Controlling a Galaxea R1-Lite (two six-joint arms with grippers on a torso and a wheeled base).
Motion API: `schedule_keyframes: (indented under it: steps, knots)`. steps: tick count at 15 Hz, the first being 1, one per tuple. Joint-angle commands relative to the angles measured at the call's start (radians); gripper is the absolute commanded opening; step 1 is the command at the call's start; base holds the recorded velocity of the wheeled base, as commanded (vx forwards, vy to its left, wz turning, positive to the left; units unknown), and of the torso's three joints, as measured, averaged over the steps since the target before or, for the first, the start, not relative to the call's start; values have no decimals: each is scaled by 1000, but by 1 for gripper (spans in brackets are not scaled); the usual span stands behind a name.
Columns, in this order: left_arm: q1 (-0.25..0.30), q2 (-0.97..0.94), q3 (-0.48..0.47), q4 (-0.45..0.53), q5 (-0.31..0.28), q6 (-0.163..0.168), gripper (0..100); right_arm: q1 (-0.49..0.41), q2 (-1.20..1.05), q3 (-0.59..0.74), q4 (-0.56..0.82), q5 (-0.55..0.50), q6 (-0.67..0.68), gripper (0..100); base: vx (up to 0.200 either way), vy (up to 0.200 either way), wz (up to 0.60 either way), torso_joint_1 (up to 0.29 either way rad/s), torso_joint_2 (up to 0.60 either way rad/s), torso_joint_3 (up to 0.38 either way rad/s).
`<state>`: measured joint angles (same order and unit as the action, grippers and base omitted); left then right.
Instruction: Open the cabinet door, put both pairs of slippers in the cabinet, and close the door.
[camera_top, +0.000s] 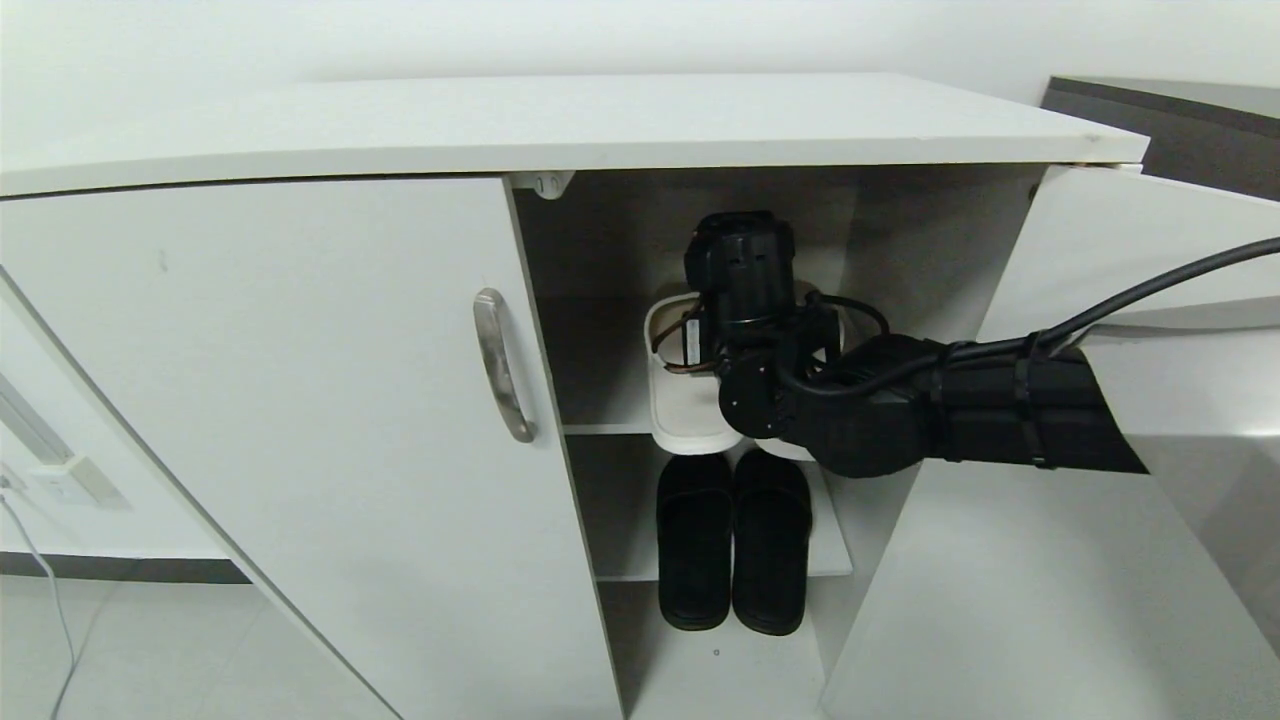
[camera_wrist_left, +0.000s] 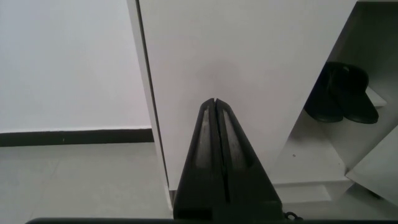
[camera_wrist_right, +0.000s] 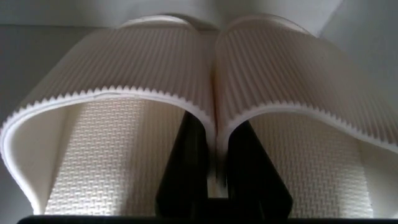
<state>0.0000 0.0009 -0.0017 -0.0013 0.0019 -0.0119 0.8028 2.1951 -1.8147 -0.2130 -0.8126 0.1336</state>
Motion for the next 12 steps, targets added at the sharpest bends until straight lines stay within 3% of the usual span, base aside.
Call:
schedule_keyframes:
  steps: [1,5,6,12]
  knots:
    - [0,1,0,0,0,0,0,-7,34,-54,17,0,0,0,0,0,0,0,0,0]
    - [0,1,0,0,1,0,0,-20,57,-78,29,0,0,0,0,0,0,0,0,0]
    - [0,1,0,0,1,0,0,-20,55,-78,27,0,0,100,0,0,0,0,0,0]
    - [0,1,0,0,0,0,0,-8,29,-57,29,-2,1,100,0,0,0,0,0,0]
